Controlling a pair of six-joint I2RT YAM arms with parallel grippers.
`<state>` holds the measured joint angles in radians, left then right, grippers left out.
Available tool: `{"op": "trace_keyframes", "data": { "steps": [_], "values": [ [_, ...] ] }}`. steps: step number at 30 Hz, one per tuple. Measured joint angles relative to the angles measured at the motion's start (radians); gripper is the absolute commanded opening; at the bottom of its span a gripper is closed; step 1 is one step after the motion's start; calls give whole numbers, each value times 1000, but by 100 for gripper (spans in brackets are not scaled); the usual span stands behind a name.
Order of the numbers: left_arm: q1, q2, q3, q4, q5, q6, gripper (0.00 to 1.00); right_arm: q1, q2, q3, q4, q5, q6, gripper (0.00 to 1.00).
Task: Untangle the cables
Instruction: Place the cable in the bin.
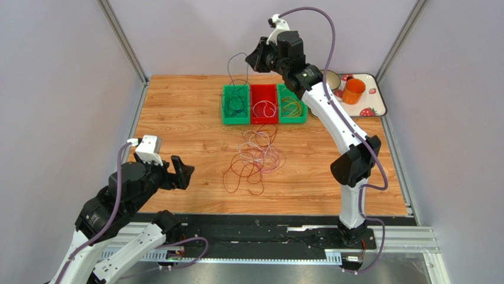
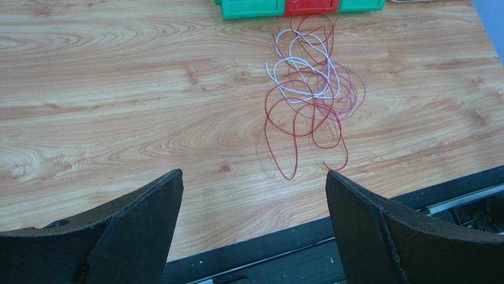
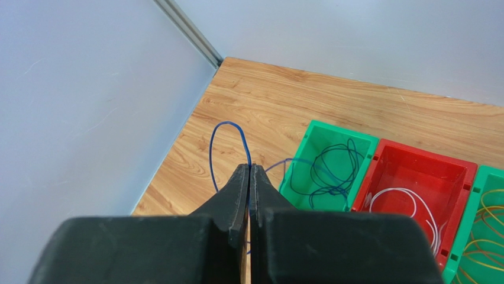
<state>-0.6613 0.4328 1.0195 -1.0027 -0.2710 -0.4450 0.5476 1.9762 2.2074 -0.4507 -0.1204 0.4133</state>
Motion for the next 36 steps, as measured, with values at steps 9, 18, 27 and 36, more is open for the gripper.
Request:
{"op": "trace_keyframes", "data": {
  "steps": [9, 18, 27, 36],
  "values": [
    [0, 14, -2, 0, -2, -3, 97, -37, 66, 10, 59, 24, 55, 0],
    [0, 30, -2, 0, -5, -3, 97, -52, 68, 11, 100, 59, 90, 0],
    [0, 31, -2, 0, -8, -3, 96, -65, 38, -61, 185, 139, 138, 0],
    [2, 31, -2, 0, -8, -3, 96, -68, 29, -73, 232, 180, 171, 0]
  ]
}}
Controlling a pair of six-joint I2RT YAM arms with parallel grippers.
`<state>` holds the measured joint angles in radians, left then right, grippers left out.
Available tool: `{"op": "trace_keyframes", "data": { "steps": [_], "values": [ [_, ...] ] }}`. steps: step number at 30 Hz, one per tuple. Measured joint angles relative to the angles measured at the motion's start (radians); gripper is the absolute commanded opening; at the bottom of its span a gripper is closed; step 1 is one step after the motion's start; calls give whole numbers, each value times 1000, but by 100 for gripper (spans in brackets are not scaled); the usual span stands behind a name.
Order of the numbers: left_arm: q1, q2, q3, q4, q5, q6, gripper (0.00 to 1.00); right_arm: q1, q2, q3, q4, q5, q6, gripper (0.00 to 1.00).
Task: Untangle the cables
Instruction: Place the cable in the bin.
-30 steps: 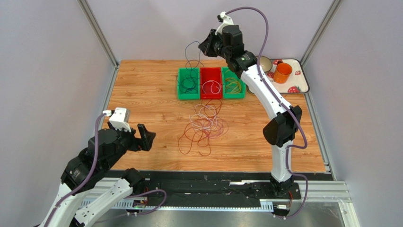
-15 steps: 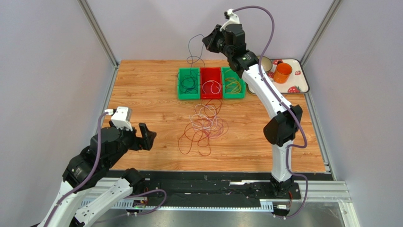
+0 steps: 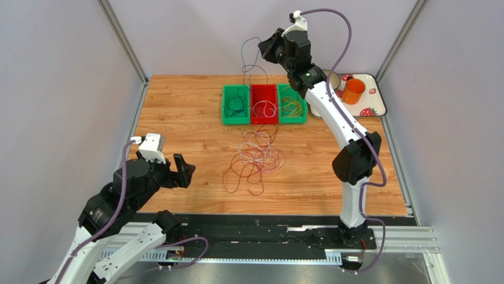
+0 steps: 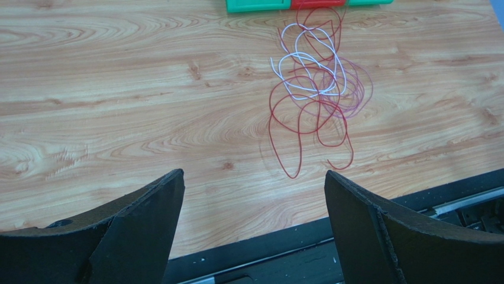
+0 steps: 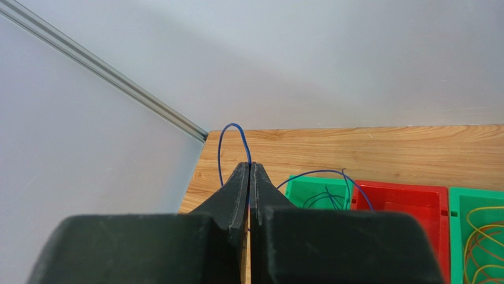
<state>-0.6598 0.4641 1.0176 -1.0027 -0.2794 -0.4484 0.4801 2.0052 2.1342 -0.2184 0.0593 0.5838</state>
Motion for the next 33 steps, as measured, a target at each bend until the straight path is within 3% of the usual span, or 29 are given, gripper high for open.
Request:
{"op": "trace_keyframes", "data": {
  "steps": [19, 33],
  "values": [
    [7, 1, 0, 0, 0, 0, 96, 24, 262, 105, 37, -107, 83, 0],
    [8, -5, 0, 0, 0, 0, 95, 27, 329, 108, 79, -174, 128, 0]
  ]
}}
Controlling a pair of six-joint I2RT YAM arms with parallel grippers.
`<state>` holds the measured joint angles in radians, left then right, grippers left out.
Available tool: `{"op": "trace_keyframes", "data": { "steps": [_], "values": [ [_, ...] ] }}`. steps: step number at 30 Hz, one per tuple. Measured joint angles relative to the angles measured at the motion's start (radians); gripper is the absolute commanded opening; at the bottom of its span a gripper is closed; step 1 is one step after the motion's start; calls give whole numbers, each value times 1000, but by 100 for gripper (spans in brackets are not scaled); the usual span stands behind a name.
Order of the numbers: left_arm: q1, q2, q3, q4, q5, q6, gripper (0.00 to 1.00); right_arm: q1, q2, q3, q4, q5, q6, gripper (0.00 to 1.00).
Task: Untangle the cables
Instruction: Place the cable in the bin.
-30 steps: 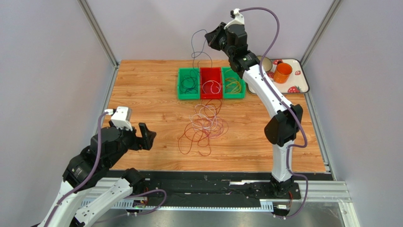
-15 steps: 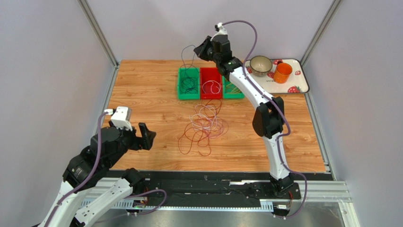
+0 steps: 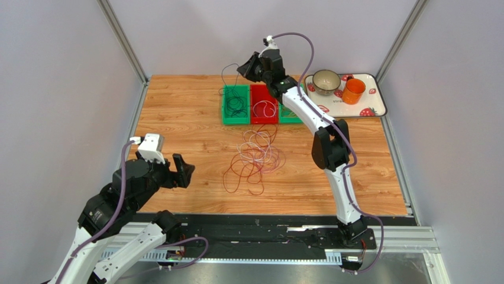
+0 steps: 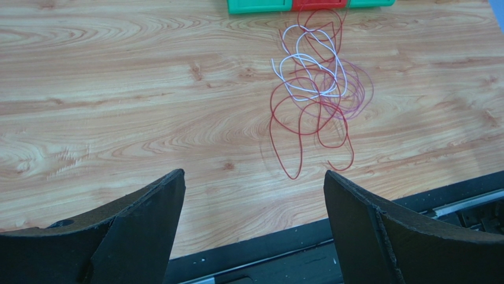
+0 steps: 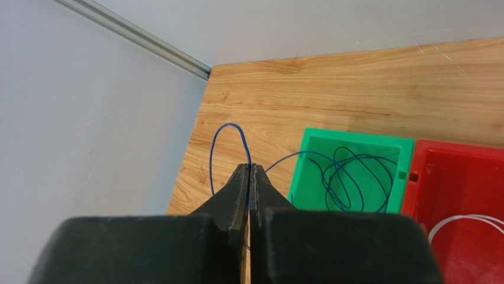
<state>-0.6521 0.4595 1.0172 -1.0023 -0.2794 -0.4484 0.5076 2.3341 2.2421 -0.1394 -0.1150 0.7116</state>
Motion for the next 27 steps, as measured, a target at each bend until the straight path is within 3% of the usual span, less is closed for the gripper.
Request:
{"op": "trace_keyframes", "data": {
  "steps": [13, 27],
  "values": [
    [0, -3, -3, 0, 0, 0, 95, -8, 3, -69, -137, 147, -62, 0],
    [0, -3, -4, 0, 0, 0, 95, 83, 177, 140, -274, 335, -236, 0]
  ]
}}
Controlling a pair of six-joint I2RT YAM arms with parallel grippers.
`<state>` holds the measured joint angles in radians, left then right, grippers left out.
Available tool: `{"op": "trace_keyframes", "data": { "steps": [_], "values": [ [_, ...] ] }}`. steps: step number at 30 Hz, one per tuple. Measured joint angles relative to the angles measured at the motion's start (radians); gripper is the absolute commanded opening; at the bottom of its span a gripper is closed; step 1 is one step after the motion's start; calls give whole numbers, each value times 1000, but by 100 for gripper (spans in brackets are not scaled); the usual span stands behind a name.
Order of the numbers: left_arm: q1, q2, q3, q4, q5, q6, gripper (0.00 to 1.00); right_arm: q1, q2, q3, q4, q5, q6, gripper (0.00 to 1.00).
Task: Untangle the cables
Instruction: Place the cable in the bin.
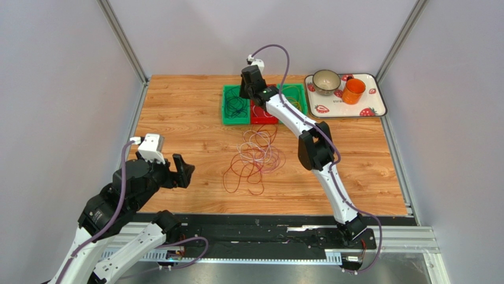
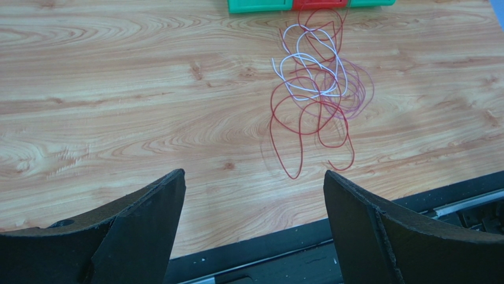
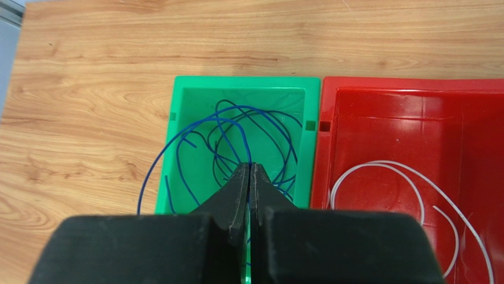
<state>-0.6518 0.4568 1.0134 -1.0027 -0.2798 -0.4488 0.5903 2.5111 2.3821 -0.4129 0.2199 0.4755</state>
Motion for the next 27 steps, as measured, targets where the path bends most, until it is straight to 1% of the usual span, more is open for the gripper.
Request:
{"op": "trace_keyframes", "data": {
  "steps": [13, 17, 18, 19, 21, 22, 25, 27],
  "values": [
    [2, 0, 0, 0, 0, 0, 95, 5, 82, 72, 2, 138, -93, 0],
    [7, 0, 0, 0, 0, 0, 95, 5, 87, 79, 17, 137, -106, 1],
    [8, 0, 0, 0, 0, 0, 95, 6, 87, 79, 24, 134, -108, 4],
    [8, 0, 0, 0, 0, 0, 95, 8, 87, 79, 29, 130, -111, 14],
    [11, 0, 0, 0, 0, 0, 95, 11, 87, 79, 37, 123, -119, 26],
    [12, 0, 0, 0, 0, 0, 95, 13, 87, 78, 40, 119, -117, 37],
    [13, 0, 0, 0, 0, 0, 95, 18, 87, 61, 63, 111, -122, 49],
    [13, 0, 0, 0, 0, 0, 95, 18, 81, 36, 70, 106, -124, 51]
  ]
}}
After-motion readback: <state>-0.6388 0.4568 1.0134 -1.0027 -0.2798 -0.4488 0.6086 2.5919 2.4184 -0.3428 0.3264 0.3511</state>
